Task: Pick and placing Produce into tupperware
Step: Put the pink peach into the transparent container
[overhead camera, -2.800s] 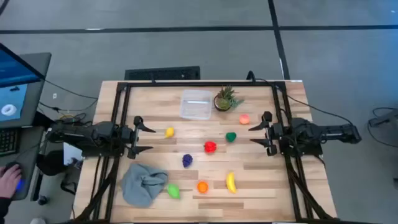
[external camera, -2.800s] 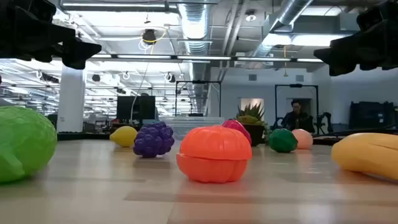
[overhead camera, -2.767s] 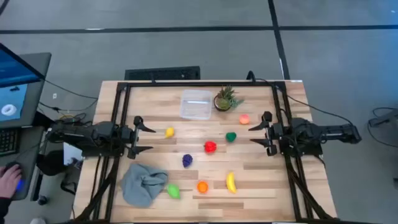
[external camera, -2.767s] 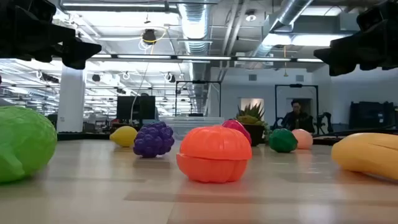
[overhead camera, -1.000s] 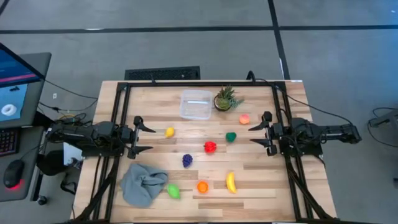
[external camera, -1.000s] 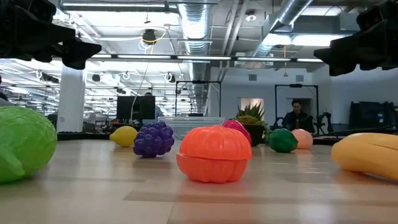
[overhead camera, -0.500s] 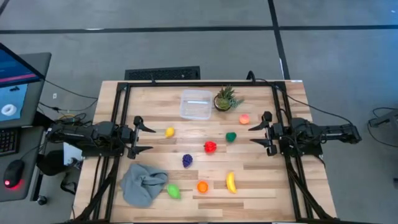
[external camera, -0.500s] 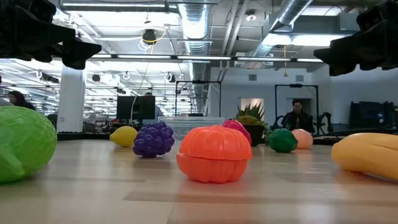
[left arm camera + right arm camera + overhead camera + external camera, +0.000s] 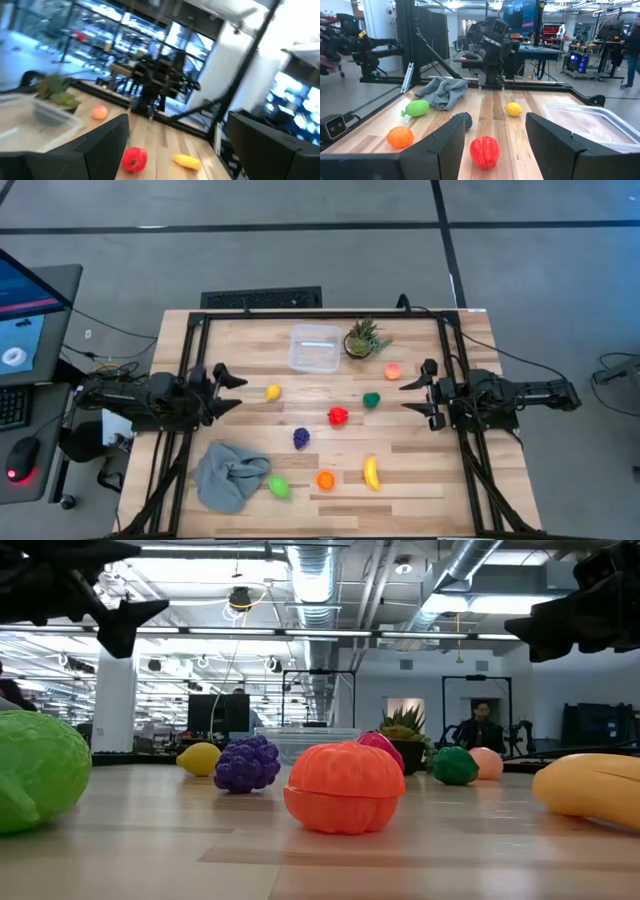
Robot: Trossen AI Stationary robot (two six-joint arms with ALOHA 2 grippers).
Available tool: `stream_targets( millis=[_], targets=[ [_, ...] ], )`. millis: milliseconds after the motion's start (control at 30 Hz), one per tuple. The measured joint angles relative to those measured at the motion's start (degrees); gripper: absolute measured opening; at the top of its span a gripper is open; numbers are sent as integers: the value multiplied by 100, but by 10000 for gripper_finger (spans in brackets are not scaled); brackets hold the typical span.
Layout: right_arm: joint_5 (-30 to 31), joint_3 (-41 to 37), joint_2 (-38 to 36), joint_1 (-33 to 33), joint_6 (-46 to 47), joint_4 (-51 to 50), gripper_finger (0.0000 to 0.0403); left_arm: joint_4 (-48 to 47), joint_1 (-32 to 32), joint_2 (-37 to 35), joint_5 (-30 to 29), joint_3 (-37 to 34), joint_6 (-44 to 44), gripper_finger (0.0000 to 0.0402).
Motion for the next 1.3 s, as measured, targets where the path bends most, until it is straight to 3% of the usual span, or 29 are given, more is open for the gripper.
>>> stream_targets(
  millis=[300, 500, 733, 900, 1000, 1167, 1300],
  targets=[
    [0, 2, 2, 4, 54, 0, 234, 142, 2, 0, -1810, 0, -1680, 323],
    [-8, 0, 2, 45, 1988, 64, 234, 116, 2, 0, -2390, 0, -1726, 323],
    [-9, 0, 2, 42, 4186, 945, 234, 44, 2, 0, -3195, 0, -1732, 323],
    [-7, 0, 2, 50, 4430, 1139, 234, -9, 2, 0, -3229, 0, -1531, 323],
    [3, 2, 0, 48, 5042, 1274, 234, -238, 2, 0, -3300, 0, -1185, 323],
    [26, 2, 2, 48, 6056, 1253, 234, -389, 2, 0, -3122, 0, -1645, 323],
    [238, 2, 2, 37, 6033, 1185, 234, -556, 2, 0, -3046, 0, -1712, 323]
  ],
)
